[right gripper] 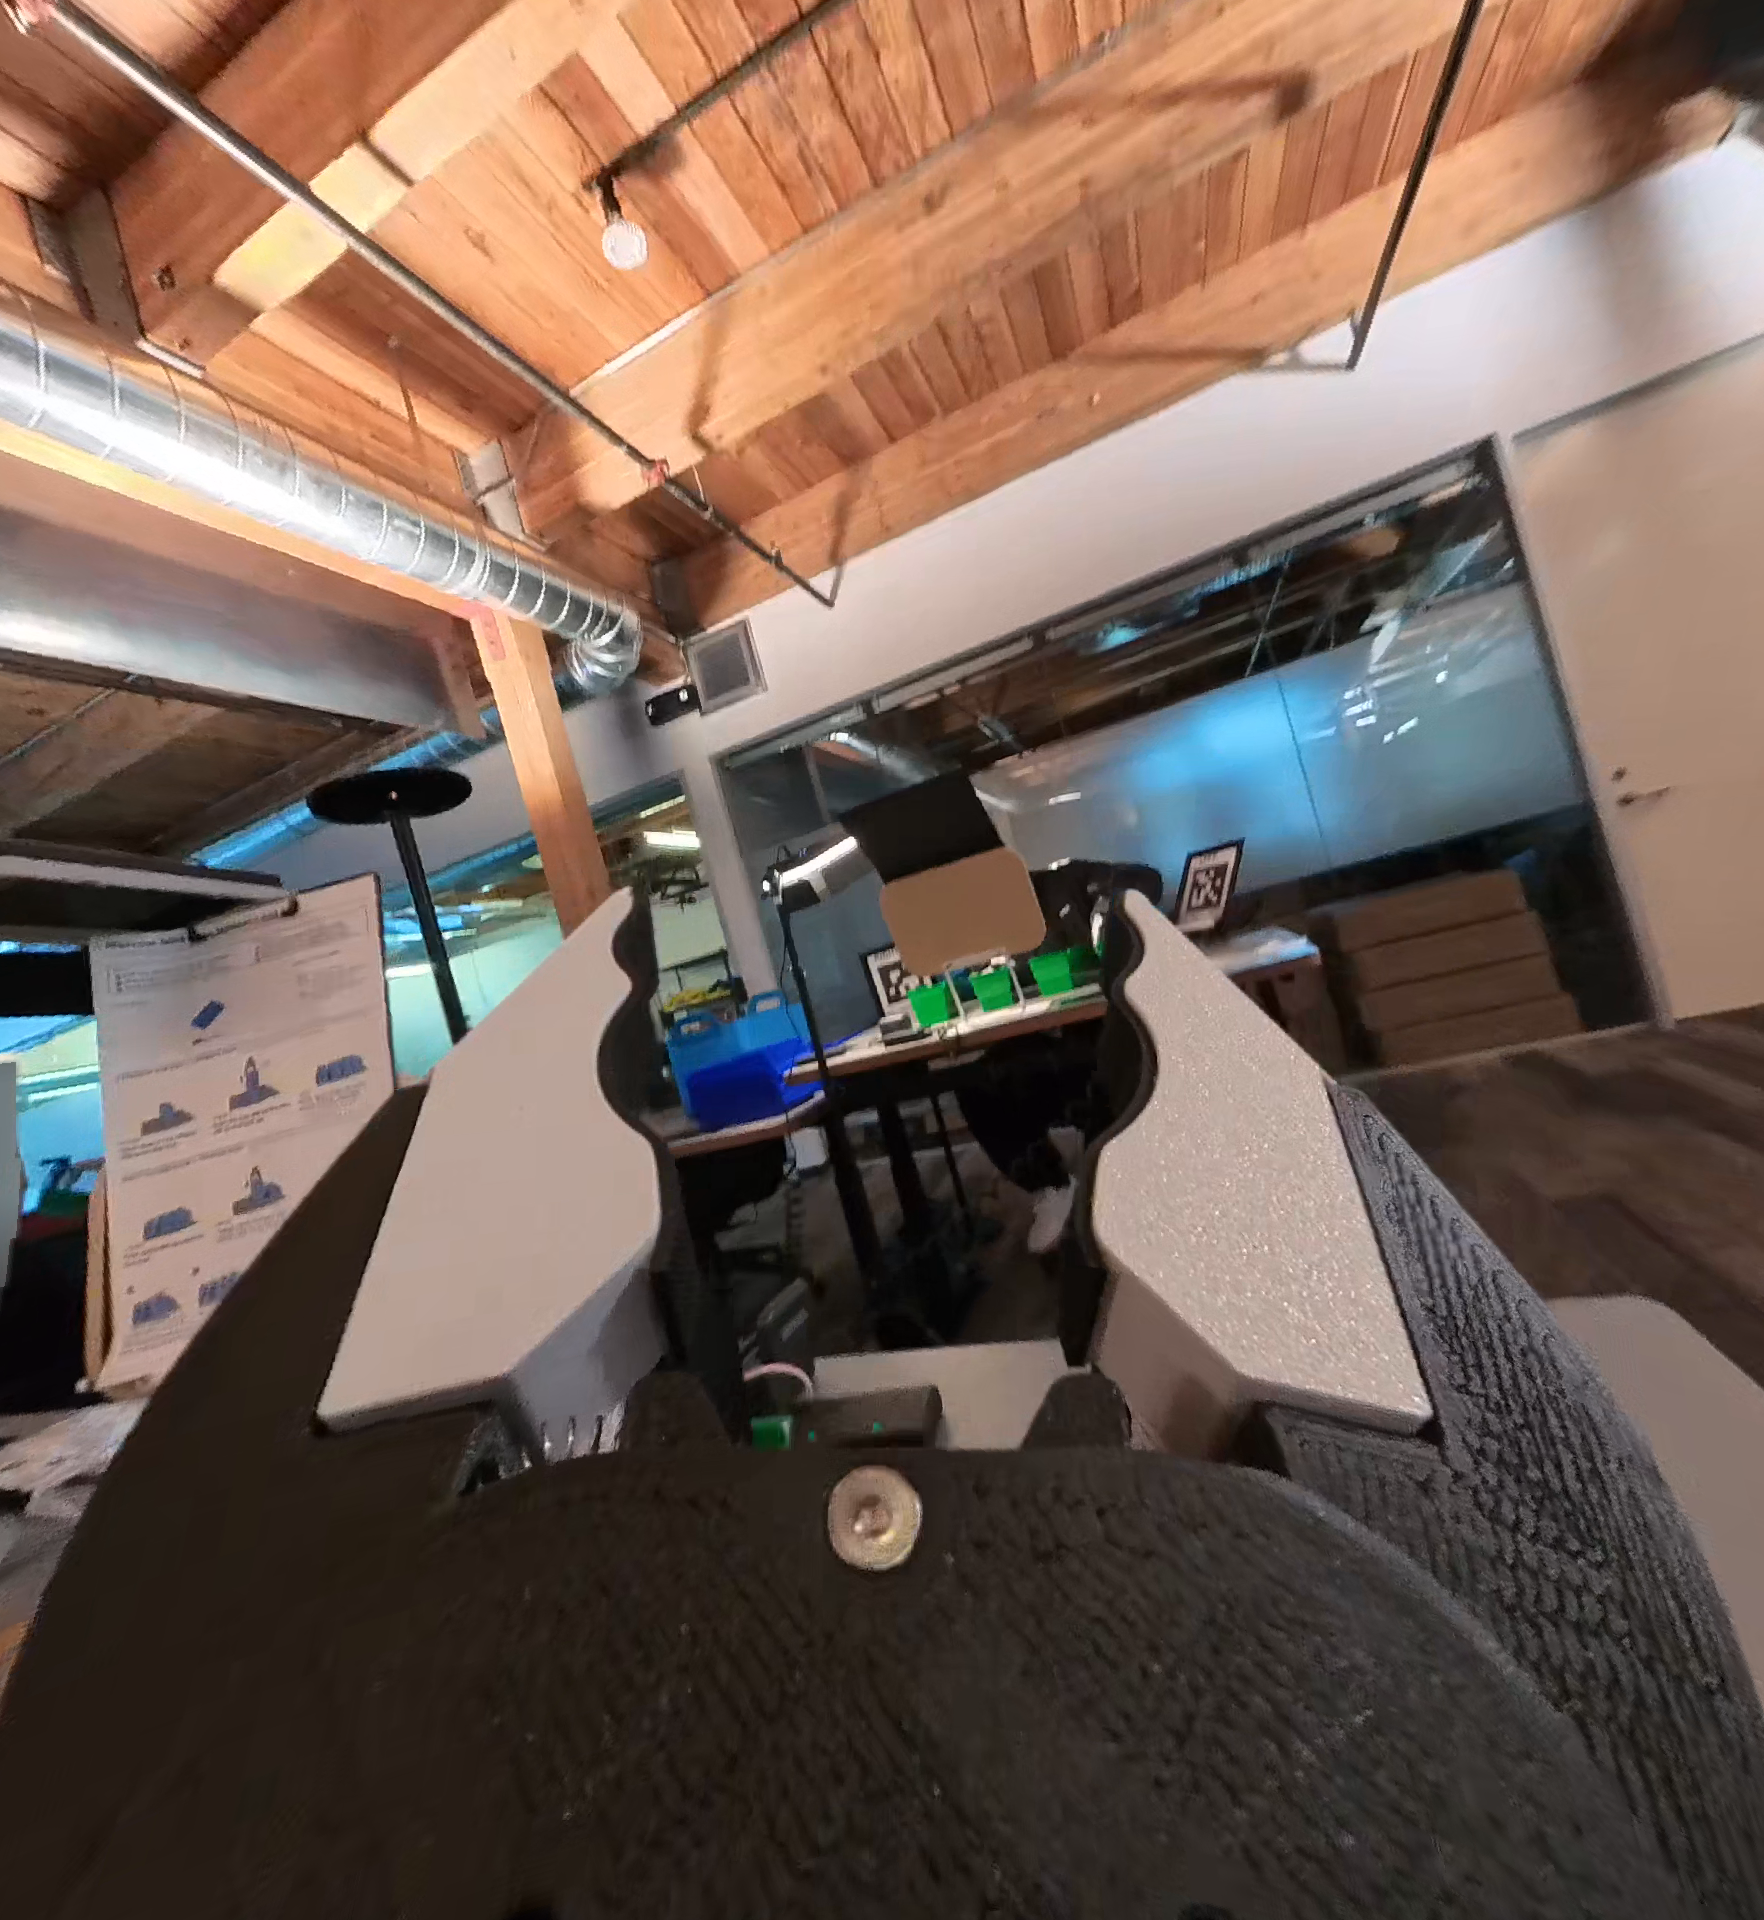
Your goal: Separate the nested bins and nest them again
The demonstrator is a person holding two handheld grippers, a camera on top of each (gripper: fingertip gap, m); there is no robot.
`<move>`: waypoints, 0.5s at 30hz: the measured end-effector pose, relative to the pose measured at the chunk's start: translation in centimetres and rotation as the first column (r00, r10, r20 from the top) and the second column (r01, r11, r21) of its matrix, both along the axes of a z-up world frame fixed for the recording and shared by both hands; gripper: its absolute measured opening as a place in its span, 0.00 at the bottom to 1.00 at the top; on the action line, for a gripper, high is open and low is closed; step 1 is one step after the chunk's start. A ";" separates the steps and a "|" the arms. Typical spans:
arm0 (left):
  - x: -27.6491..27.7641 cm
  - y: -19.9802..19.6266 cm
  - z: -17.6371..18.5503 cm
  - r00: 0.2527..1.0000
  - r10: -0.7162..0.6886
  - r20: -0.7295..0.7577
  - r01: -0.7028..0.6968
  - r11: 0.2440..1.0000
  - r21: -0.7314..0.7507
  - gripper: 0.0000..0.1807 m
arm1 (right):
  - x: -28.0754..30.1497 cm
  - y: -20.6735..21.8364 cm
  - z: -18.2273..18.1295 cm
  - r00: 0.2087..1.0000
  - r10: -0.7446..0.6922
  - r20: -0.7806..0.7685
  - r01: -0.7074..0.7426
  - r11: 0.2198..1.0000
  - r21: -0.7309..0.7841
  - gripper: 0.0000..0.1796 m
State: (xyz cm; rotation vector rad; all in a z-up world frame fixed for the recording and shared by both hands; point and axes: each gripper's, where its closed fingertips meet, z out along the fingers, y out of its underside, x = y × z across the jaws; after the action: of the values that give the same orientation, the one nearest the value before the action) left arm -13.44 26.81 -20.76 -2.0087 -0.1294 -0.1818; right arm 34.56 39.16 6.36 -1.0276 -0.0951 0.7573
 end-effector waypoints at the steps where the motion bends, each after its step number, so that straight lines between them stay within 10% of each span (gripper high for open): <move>1: 0.0 0.1 -0.6 1.000 0.001 -0.005 -0.001 0.999 -0.047 0.48 | -0.2 0.4 -0.4 1.000 0.010 0.013 -0.010 1.000 -0.022 0.48; 15: -0.7 -0.6 -0.6 0.964 -0.068 -0.259 0.004 0.970 -0.241 0.04 | -2.9 1.1 -1.8 0.988 0.133 0.084 -0.122 0.985 -0.119 0.47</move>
State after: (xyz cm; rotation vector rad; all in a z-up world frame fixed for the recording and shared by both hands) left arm -14.16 26.26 -21.31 -2.2563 0.0600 0.0860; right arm 31.63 40.27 4.57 -1.1734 -0.2003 0.8395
